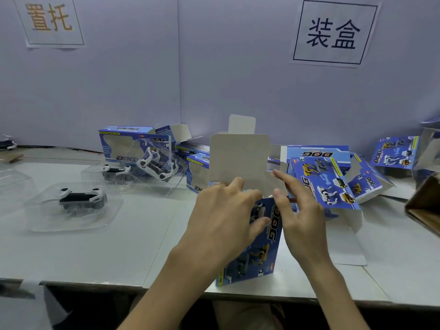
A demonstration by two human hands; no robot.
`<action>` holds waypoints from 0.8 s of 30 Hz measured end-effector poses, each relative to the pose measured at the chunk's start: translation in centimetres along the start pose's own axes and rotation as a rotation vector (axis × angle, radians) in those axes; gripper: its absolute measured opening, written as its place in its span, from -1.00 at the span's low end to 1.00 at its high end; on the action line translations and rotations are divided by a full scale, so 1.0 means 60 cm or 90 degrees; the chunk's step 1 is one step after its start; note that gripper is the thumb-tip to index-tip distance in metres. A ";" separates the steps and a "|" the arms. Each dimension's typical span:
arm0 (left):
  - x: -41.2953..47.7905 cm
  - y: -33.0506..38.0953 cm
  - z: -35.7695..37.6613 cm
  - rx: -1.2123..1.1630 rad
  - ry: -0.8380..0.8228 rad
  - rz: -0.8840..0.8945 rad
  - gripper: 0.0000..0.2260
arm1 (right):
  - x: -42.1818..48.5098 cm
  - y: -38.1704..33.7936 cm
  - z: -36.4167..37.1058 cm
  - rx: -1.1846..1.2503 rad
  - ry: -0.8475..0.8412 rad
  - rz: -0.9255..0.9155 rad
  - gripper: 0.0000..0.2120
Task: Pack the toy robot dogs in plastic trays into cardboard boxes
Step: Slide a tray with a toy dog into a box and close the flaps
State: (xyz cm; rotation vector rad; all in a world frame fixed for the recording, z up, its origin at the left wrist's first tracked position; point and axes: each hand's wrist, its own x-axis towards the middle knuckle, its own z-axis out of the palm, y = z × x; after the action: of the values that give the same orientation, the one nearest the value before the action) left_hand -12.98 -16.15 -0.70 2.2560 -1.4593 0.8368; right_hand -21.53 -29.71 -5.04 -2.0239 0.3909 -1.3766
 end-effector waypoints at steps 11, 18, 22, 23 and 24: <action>0.007 0.011 0.002 0.015 -0.025 0.022 -0.57 | 0.013 0.007 -0.028 -0.053 -0.103 -0.034 -0.56; 0.020 0.016 0.003 0.007 -0.031 0.057 -0.47 | 0.034 -0.001 -0.043 0.058 -0.160 0.039 -0.73; 0.023 0.023 0.005 0.048 -0.031 0.061 -0.47 | 0.066 -0.005 -0.052 0.041 -0.216 0.060 -0.80; 0.023 0.023 0.005 0.049 -0.035 0.060 -0.49 | 0.077 -0.010 -0.054 0.006 -0.229 0.044 -0.81; 0.023 0.022 0.005 0.050 -0.043 0.058 -0.50 | 0.089 -0.015 -0.053 -0.036 -0.228 0.014 -0.84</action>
State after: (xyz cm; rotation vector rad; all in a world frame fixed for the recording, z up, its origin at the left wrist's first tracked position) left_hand -13.70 -17.84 -0.12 2.3103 -1.5973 0.8679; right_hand -22.36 -33.22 0.14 -2.2499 0.2932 -0.9716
